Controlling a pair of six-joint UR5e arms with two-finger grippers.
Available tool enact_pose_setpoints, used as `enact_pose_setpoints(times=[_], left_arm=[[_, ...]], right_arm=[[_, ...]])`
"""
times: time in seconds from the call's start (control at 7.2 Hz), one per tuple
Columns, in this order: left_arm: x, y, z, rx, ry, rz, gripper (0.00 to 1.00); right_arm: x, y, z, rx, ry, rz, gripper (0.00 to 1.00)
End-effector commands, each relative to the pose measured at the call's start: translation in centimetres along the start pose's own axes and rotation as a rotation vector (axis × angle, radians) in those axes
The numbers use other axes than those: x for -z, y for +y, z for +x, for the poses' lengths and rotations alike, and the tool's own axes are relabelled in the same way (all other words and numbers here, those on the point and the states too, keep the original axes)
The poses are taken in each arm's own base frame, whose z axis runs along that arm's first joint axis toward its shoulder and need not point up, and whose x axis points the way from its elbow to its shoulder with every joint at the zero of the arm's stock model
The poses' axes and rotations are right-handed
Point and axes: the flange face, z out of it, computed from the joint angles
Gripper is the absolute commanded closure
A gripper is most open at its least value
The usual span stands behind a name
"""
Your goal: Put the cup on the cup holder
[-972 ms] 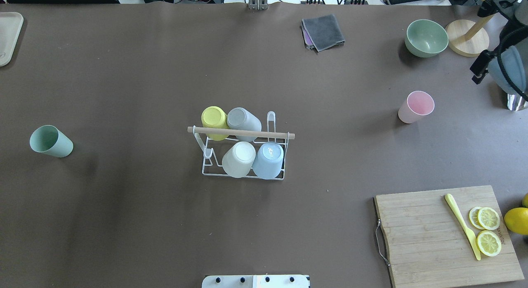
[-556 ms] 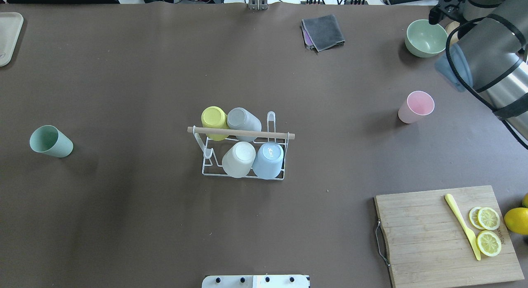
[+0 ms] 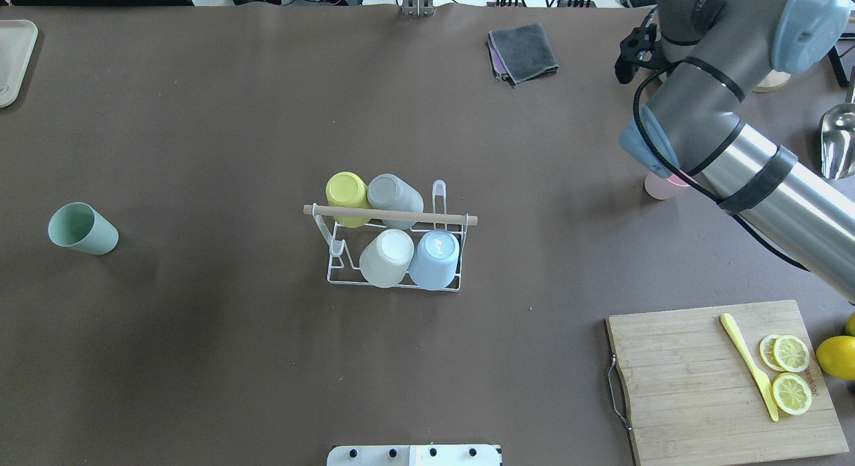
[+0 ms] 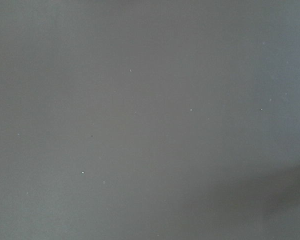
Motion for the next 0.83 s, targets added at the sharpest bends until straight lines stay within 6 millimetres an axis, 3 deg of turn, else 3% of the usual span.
enact_pose_setpoints(times=[0.0,0.14,0.28,0.42,0.56,0.69], left_arm=[[-3.5,-3.9,6.3,-0.106,-0.007,-0.081,0.02],[-4.4,-4.7,8.7,-0.15,-0.005,-0.095,0.02],[-5.8,-5.0,11.0,-0.18,-0.008,-0.133,0.02],[-5.5,-6.7,12.0,-0.187,-0.007,-0.128,0.02],[-6.1,-8.8,12.6,-0.204,-0.005,-0.151,0.02],[-5.8,-13.4,14.7,-0.248,-0.009,-0.224,0.02]], right_arm=[[-0.8,-4.8,-4.2,0.124,0.081,-0.069,0.0],[-0.6,-8.3,-5.7,0.256,0.066,-0.117,0.0],[0.3,-9.3,-5.6,0.293,0.069,-0.142,0.0],[-0.6,-9.9,-7.0,0.321,0.063,-0.158,0.0],[-2.2,-10.9,-8.6,0.355,0.089,-0.218,0.0],[-4.0,-11.0,-8.9,0.413,0.093,-0.276,0.0]])
